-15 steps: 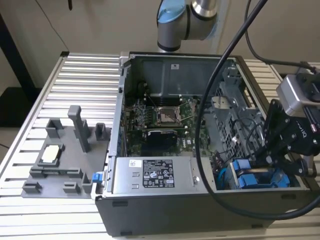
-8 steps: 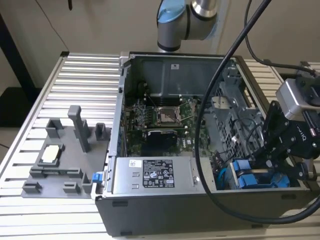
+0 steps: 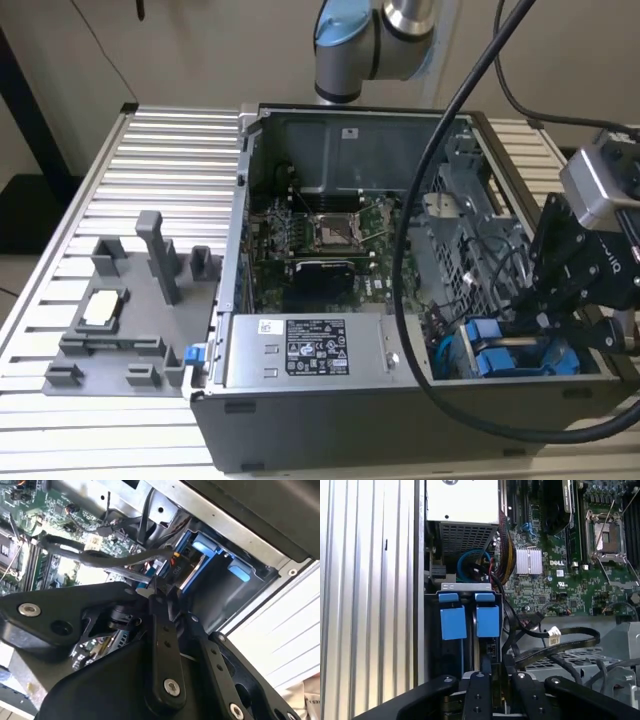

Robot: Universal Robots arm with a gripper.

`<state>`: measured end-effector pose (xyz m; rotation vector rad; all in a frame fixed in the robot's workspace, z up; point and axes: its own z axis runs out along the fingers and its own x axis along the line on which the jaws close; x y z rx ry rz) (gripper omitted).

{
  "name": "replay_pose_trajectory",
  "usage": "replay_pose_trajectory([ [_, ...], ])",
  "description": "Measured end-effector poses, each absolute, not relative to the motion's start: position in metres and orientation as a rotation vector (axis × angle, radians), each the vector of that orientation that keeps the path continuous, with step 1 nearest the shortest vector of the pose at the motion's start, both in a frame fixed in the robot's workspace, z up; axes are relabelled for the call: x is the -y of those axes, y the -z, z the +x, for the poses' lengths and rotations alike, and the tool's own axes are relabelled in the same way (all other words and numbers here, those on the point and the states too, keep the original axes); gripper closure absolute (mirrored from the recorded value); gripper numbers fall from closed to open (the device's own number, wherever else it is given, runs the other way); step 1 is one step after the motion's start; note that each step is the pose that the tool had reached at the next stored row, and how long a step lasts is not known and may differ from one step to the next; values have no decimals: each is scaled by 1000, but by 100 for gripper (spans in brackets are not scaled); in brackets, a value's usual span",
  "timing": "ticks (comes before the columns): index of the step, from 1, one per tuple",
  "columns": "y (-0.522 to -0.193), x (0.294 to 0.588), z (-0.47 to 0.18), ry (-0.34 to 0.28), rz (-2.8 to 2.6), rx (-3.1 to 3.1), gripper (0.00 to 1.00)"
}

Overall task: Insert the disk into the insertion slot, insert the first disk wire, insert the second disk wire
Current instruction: 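Insert the second disk wire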

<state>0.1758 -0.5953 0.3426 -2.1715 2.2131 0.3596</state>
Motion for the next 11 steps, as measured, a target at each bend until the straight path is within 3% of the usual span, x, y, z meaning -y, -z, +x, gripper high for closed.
replay_pose_trajectory([
  [11, -344, 595, 176, -360, -2167, -2217, 76],
])
